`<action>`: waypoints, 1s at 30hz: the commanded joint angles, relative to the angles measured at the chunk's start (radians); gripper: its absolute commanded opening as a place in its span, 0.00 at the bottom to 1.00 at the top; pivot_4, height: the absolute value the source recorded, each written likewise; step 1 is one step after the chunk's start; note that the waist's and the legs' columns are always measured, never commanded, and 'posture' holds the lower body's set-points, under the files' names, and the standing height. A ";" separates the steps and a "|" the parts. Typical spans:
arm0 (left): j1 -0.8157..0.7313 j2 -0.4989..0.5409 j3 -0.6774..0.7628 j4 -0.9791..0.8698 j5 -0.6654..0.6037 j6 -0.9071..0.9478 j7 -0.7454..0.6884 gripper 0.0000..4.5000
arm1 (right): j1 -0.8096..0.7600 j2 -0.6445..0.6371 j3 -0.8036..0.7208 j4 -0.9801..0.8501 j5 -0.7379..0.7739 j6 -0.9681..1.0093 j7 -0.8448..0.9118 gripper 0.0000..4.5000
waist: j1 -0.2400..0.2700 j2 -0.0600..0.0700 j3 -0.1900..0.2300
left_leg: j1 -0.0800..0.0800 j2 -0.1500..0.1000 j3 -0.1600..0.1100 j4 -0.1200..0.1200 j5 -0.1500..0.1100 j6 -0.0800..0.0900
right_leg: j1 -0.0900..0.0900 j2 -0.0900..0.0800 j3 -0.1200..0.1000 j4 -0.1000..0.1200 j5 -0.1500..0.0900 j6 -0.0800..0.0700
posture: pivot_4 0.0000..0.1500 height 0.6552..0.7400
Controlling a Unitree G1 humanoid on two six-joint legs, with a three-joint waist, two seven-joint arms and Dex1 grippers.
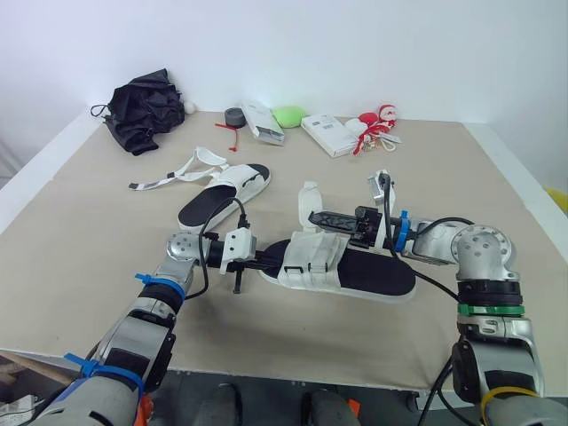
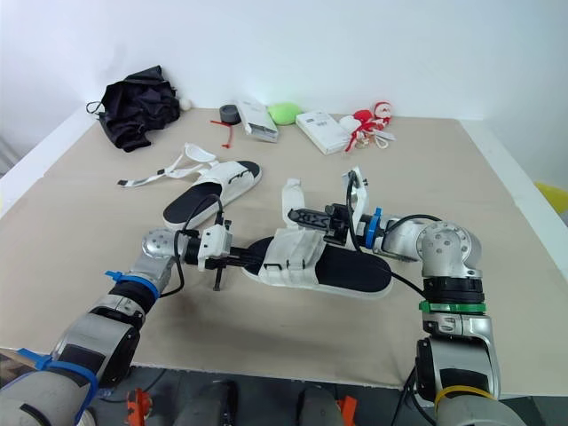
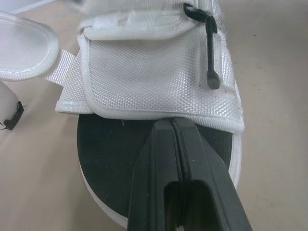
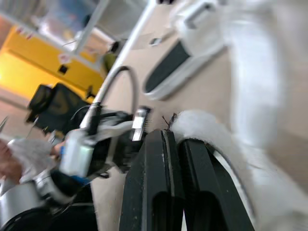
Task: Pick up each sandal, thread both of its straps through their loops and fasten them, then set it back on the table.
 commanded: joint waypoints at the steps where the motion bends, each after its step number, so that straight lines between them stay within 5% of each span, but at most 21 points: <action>1: 0.082 0.023 -0.072 0.108 0.113 0.060 -0.002 0.00 | -0.024 -0.007 -0.047 0.065 -0.057 -0.043 0.005 0.01 | 0.000 0.000 0.000 | 0.000 0.000 0.000 0.000 0.000 0.000 | 0.000 0.000 0.000 0.000 0.000 0.000 | 1.00 1.00; 11: 0.078 0.020 -0.072 0.107 0.112 0.063 -0.003 0.00 | -0.038 0.008 -0.029 0.208 -0.274 -0.182 -0.089 0.01 | 0.000 -0.001 -0.001 | 0.001 -0.001 0.000 0.000 0.000 -0.001 | 0.001 0.001 0.000 0.000 0.000 0.000 | 1.00 1.00; 16: 0.080 0.022 -0.073 0.105 0.114 0.066 -0.002 0.00 | -0.013 0.004 -0.038 0.082 -0.248 -0.130 -0.049 0.39 | 0.001 -0.001 -0.001 | 0.000 0.000 -0.001 0.000 -0.001 -0.001 | 0.000 0.000 0.000 0.000 0.000 0.000 | 1.00 1.00; 21: 0.079 0.021 -0.070 0.105 0.114 0.066 -0.005 0.00 | -0.035 0.009 -0.066 0.025 -0.230 -0.089 -0.044 0.88 | 0.001 0.007 -0.005 | 0.001 -0.001 0.001 0.000 0.001 0.002 | 0.001 0.001 0.000 0.000 0.000 0.000 | 1.00 1.00; 30: 0.081 0.018 -0.071 0.105 0.115 0.066 -0.006 0.00 | -0.155 -0.046 -0.111 0.030 -0.224 -0.086 0.049 0.91 | 0.001 0.008 -0.004 | 0.001 -0.001 0.001 0.000 0.001 0.002 | 0.000 0.001 0.000 0.000 0.000 0.000 | 1.00 1.00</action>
